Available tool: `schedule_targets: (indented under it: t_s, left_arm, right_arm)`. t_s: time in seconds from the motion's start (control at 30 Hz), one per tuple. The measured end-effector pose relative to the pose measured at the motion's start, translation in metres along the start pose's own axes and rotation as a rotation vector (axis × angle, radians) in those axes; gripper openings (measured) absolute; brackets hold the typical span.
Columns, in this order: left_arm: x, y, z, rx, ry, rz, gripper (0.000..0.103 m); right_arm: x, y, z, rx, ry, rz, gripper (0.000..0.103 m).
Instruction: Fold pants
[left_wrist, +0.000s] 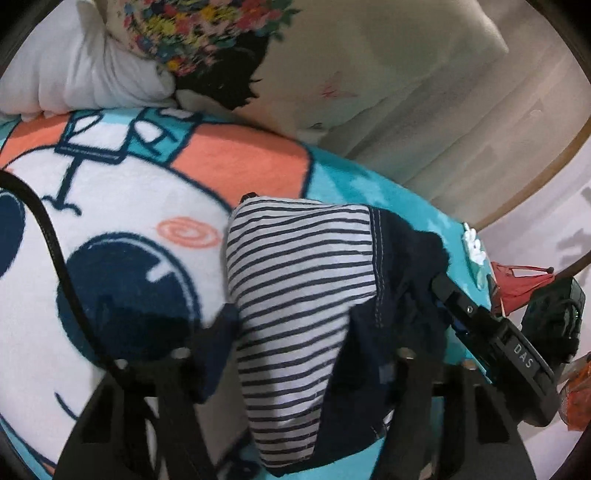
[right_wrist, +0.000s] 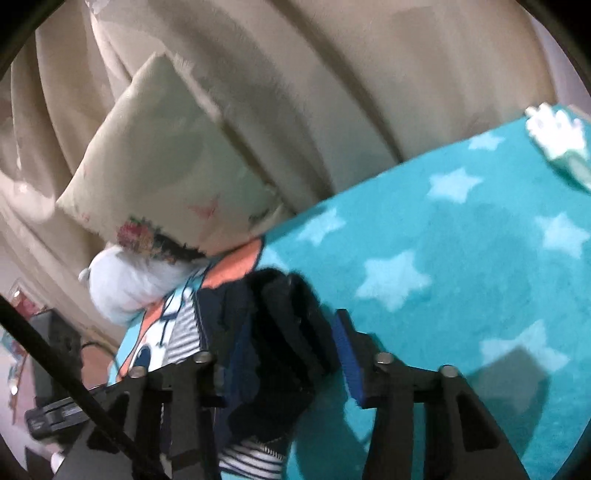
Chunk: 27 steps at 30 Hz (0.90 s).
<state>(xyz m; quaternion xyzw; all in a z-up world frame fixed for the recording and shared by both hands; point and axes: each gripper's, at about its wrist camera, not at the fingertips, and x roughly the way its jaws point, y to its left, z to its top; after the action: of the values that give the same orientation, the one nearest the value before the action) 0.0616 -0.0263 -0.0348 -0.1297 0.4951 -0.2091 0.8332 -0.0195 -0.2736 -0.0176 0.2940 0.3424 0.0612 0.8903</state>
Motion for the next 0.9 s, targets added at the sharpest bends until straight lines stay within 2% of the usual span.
schedule_targets:
  t_s: [0.07,0.17,0.23,0.27,0.33,0.43,0.47,0.5,0.53,0.67,0.73,0.83,0.9]
  left_arm:
    - [-0.004,0.007,0.0,-0.005,-0.016,0.025,0.055]
    - [-0.014,0.016,0.002,-0.006,-0.056,0.081,0.053]
    - [-0.02,0.025,0.005,-0.006,-0.089,0.158,0.05]
    - [-0.021,0.029,0.005,-0.009,-0.089,0.164,0.05]
    - [-0.023,0.042,0.004,-0.047,-0.071,0.132,0.05]
    - [-0.033,0.048,0.001,-0.062,-0.088,0.069,0.05]
    - [-0.039,0.048,-0.001,-0.059,-0.099,0.062,0.05]
    - [-0.046,0.046,-0.003,-0.052,-0.117,0.05,0.05]
    - [-0.043,0.043,-0.002,-0.052,-0.125,0.041,0.05]
    - [-0.047,0.017,-0.014,0.0,-0.144,-0.05,0.05]
    - [-0.042,0.003,-0.023,0.041,-0.129,-0.072,0.052]
    - [-0.019,-0.006,-0.034,0.069,-0.06,-0.036,0.052]
    - [-0.004,-0.002,-0.037,0.046,-0.031,-0.018,0.053]
  right_arm:
    - [0.009,0.005,-0.003,0.008,0.051,0.057,0.031]
    - [0.016,0.023,-0.01,-0.032,0.07,0.09,0.031]
    - [0.022,0.033,-0.013,-0.05,0.083,0.107,0.031]
    - [0.024,0.037,-0.015,-0.059,0.09,0.104,0.031]
    - [0.029,0.04,-0.02,-0.089,0.107,0.071,0.031]
    - [0.025,0.039,-0.024,-0.135,0.113,0.025,0.033]
    - [0.018,0.037,-0.024,-0.138,0.11,0.019,0.04]
    - [0.007,0.034,-0.024,-0.137,0.092,0.008,0.051]
    - [-0.002,0.033,-0.023,-0.136,0.066,-0.002,0.054]
    - [-0.036,0.034,-0.013,-0.151,-0.052,-0.04,0.055]
    - [-0.04,0.041,-0.003,-0.153,-0.06,0.01,0.055]
    - [-0.016,0.048,0.012,-0.097,0.03,0.163,0.055]
    - [0.013,0.046,0.019,-0.042,0.093,0.219,0.055]
